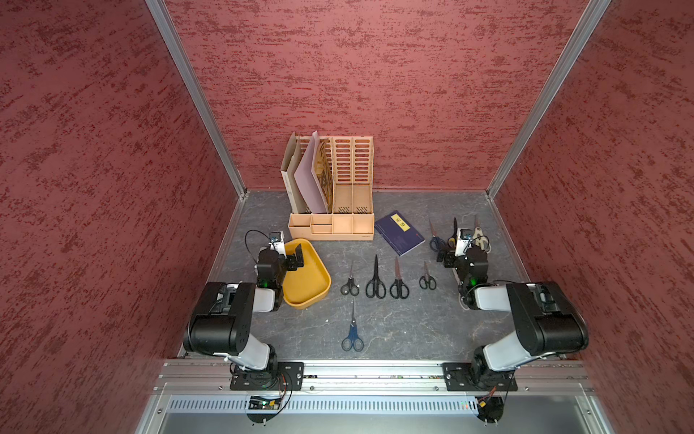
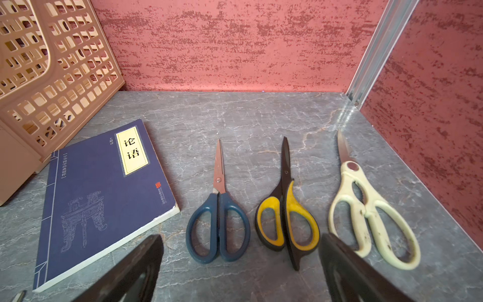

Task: Take the scissors out of the storage box
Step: Reset both arms

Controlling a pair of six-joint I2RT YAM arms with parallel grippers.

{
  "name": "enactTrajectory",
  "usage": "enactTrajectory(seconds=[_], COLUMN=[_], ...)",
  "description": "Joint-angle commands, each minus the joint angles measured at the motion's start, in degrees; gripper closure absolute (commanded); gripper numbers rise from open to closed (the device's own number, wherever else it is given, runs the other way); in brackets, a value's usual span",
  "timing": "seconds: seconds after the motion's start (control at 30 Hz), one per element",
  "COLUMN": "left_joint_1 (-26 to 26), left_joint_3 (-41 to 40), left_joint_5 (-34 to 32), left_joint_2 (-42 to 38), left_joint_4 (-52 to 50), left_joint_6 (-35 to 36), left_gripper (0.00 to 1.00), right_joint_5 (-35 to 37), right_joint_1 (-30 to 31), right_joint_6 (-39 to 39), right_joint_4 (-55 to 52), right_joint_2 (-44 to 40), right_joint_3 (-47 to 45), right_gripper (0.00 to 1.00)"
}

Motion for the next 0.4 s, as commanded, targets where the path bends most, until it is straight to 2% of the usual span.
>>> enactTrajectory(seconds=[0.0,0.37], left_joint_1=[1.79,2.01], left_joint_3=[1.44,1.72], left_joint_5=[3.67,3.85], left_joint_2=[0.03,-0.21], left_joint_4=[2.43,1.42], left_joint_6=[0.06,-0.22], left_gripper=[0.0,0.0], right_joint_5=[-0.87,-1.36], right_joint_1=[-0.41,-0.67], right_joint_6=[0.07,0.18], right_joint_4=[2.43,2.32], right_joint_2=[-0.11,0.0], right_joint_3=[-0.22,0.03], right_gripper=[0.02,0.02])
